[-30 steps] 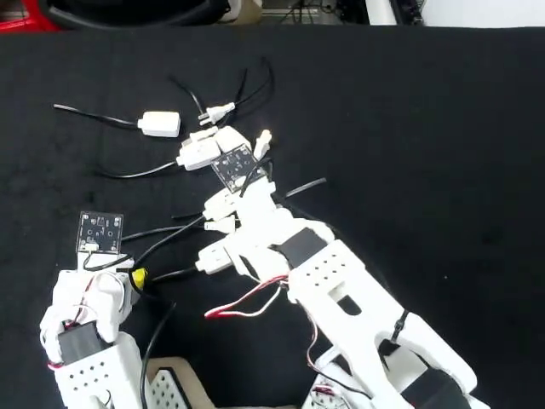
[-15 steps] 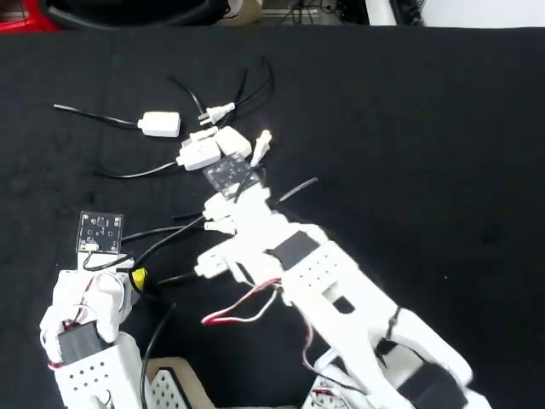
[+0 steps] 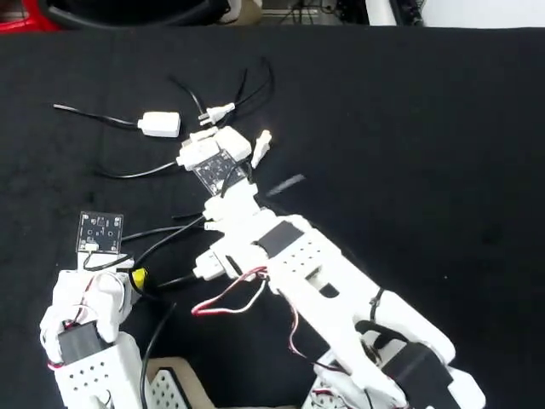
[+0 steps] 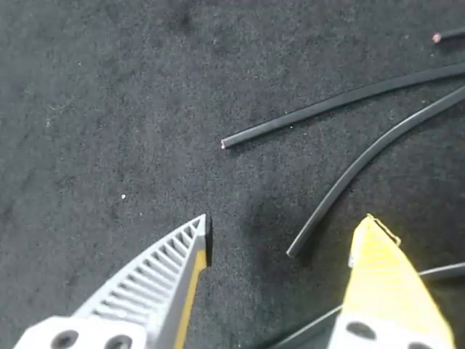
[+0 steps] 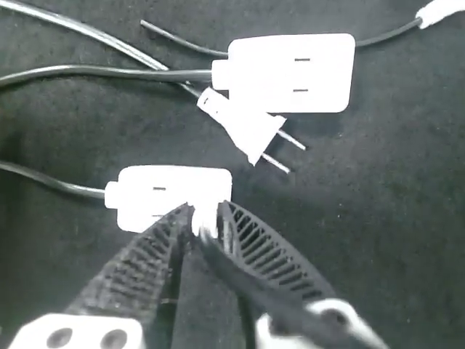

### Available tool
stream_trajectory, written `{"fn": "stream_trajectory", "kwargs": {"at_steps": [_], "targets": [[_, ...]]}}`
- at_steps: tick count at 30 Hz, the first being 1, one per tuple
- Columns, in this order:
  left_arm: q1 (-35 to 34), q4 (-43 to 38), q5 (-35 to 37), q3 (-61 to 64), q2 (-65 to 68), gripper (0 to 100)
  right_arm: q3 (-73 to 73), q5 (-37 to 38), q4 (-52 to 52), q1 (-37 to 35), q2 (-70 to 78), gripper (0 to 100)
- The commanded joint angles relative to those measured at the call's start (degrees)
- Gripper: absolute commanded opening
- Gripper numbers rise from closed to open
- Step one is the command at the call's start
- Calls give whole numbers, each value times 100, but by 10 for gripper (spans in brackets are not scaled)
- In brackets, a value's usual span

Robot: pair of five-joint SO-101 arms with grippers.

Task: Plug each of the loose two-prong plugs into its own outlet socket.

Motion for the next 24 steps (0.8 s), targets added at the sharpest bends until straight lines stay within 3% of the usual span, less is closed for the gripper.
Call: {"fn": "stream_trajectory", "kwargs": {"at_steps": [1,4,12,17,20,24], "targets": [[-22,26,44,119,0,307,-145,26,316,-123,-374,213],[-22,26,44,119,0,307,-347,-9,774,-123,-831,316],[-22,26,44,119,0,307,-1464,79,3543,-105,-2167,322],[-22,26,44,119,0,307,-1464,721,4862,9,-2281,321],[-31,26,44,119,0,307,-1349,923,5055,431,-2308,261],[-4,26,35,119,0,309,-1068,1354,4677,1213,-2308,93]]}}
